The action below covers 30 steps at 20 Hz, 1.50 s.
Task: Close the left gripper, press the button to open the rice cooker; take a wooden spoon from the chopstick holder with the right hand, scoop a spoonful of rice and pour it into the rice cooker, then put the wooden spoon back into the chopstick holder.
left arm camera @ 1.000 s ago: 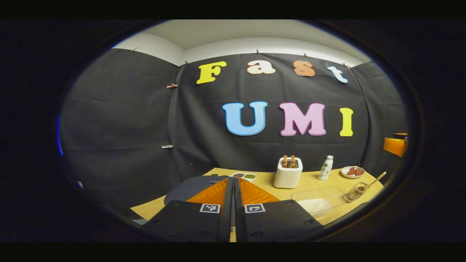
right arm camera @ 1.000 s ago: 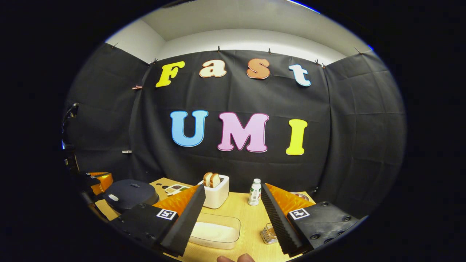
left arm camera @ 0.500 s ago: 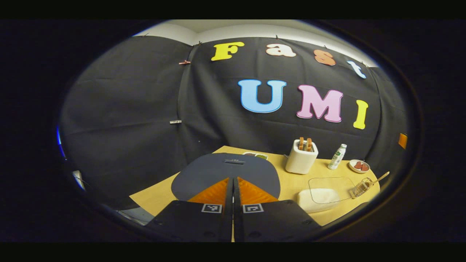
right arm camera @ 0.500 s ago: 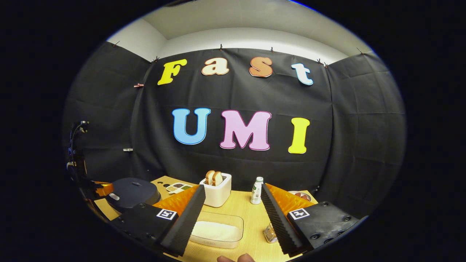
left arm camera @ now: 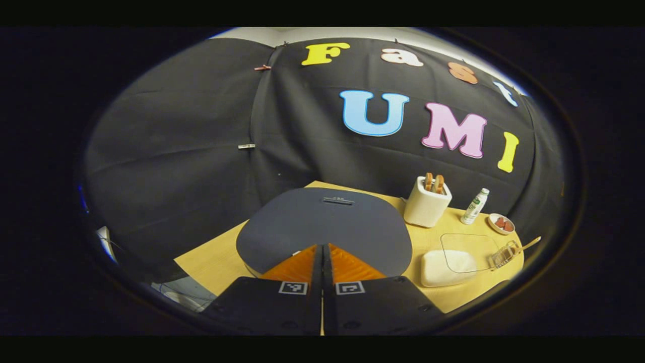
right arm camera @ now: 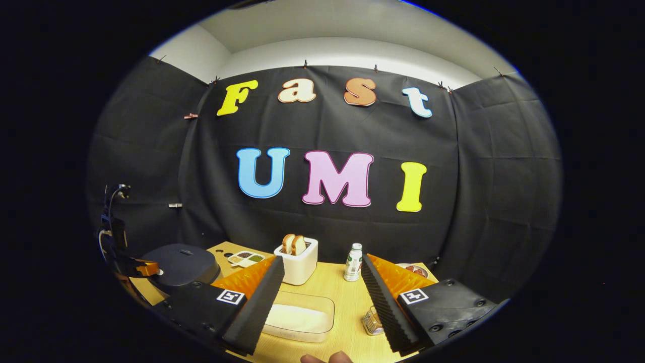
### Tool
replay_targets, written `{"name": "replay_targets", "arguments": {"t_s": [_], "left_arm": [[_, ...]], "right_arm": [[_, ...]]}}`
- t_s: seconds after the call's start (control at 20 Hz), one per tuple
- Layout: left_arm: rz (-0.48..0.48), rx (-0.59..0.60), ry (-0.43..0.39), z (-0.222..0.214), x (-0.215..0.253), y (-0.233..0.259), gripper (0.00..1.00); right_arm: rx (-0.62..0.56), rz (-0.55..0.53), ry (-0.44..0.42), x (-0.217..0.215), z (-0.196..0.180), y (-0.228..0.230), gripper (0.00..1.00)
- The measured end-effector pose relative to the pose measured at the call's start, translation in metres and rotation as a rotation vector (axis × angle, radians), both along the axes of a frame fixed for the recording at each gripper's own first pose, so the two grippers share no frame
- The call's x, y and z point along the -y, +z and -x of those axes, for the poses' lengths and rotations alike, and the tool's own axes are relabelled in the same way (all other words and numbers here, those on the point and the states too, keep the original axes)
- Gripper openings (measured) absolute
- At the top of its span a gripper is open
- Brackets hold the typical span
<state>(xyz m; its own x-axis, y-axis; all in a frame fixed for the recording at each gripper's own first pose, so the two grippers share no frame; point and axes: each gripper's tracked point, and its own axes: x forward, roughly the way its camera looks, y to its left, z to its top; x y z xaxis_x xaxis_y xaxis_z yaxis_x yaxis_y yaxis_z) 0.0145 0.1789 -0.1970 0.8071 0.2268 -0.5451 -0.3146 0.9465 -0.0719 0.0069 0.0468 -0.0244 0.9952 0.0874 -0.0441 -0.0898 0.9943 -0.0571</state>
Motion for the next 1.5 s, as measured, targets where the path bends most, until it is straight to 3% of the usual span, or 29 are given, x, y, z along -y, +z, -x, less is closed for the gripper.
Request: {"name": "replay_targets", "arguments": {"t_s": [0.05, 0.2, 0.35, 0.6, 0.85, 1.25, 1.5], "left_arm": [[-0.007, 0.002, -0.006, 0.001, 0.0, 0.001, 0.09], [0.04, 0.01, 0.009, 0.002, -0.001, 0.001, 0.05], [0.105, 0.036, 0.029, 0.002, -0.001, 0.0, 0.08], [-0.002, 0.029, -0.006, 0.003, 0.0, -0.005, 0.06], [0.075, 0.038, 0.003, 0.004, -0.001, -0.006, 0.07], [-0.002, 0.025, 0.006, -0.001, -0.002, 0.001, 0.07], [-0.098, 0.096, -0.004, -0.012, -0.004, 0.04, 0.06]], "right_arm": [[-0.002, -0.002, 0.001, -0.001, 0.0, 0.0, 0.95], [0.0, -0.004, 0.003, -0.002, 0.001, 0.001, 0.95], [0.01, -0.011, 0.005, -0.002, 0.003, 0.004, 0.96], [0.008, -0.008, 0.011, -0.004, 0.006, 0.004, 0.95], [0.009, -0.01, 0.012, -0.004, 0.007, 0.005, 0.95], [0.015, -0.011, 0.012, 0.0, 0.008, 0.008, 0.95], [0.012, -0.021, 0.004, 0.006, 0.008, 0.007, 0.95]]}}
